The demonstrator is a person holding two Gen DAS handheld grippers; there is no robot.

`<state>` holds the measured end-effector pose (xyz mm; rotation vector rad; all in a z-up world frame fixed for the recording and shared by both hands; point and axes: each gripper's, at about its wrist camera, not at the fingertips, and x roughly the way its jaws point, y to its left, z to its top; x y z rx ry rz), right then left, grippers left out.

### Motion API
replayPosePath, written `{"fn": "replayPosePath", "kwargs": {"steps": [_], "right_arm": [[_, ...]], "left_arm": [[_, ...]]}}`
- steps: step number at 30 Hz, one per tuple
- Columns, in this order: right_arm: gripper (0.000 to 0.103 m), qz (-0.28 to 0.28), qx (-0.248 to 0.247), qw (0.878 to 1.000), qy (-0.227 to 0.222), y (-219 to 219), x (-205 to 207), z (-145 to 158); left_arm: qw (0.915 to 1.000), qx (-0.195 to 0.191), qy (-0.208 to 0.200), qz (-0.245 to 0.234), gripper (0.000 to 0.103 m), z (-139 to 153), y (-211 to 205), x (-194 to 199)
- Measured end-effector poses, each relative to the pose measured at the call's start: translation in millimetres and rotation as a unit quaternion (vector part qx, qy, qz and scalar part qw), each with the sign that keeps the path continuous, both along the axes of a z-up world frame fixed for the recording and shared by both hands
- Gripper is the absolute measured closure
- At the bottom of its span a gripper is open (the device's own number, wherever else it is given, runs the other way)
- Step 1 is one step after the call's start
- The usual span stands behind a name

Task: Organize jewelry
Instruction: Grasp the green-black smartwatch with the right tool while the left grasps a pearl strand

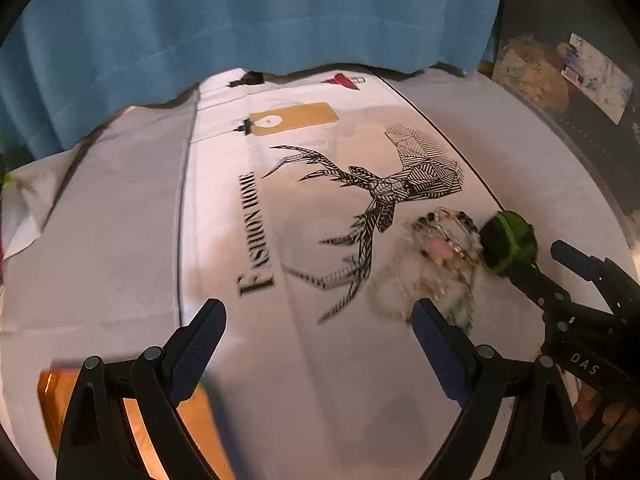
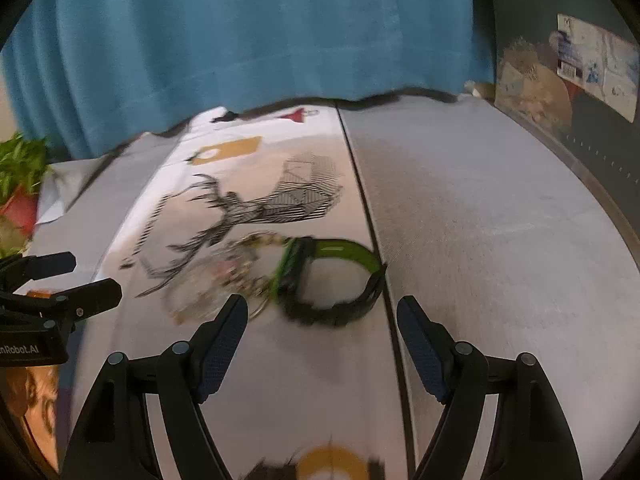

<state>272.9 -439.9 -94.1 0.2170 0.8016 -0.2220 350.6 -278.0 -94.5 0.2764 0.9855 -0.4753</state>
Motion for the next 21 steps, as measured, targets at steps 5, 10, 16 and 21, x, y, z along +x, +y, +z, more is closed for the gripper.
{"fn": "replayPosePath", "kwargs": {"steps": [5, 10, 16, 21], "right_arm": [[0.024, -0.001, 0.005, 1.0, 0.012, -13, 14, -16], [0.022, -0.008, -0.001, 1.0, 0.023, -14, 18, -25], [0.021, -0.023, -0.003, 0.999, 0.025, -22, 24, -25], [0.042, -0.01, -0.012, 0.999, 0.029, -22, 32, -25]], "left_arm": [[0.9989, 0.015, 0.005, -0.043, 0.012, -16, -12, 13], [0.9964, 0.054, 0.006, -0.065, 0.018, -32, -22, 19], [0.9951, 0.052, 0.021, -0.082, 0.019, -38, -29, 29], [0.9874, 0.027, 0.042, -0.15, 0.098, -32, -40, 19]]}}
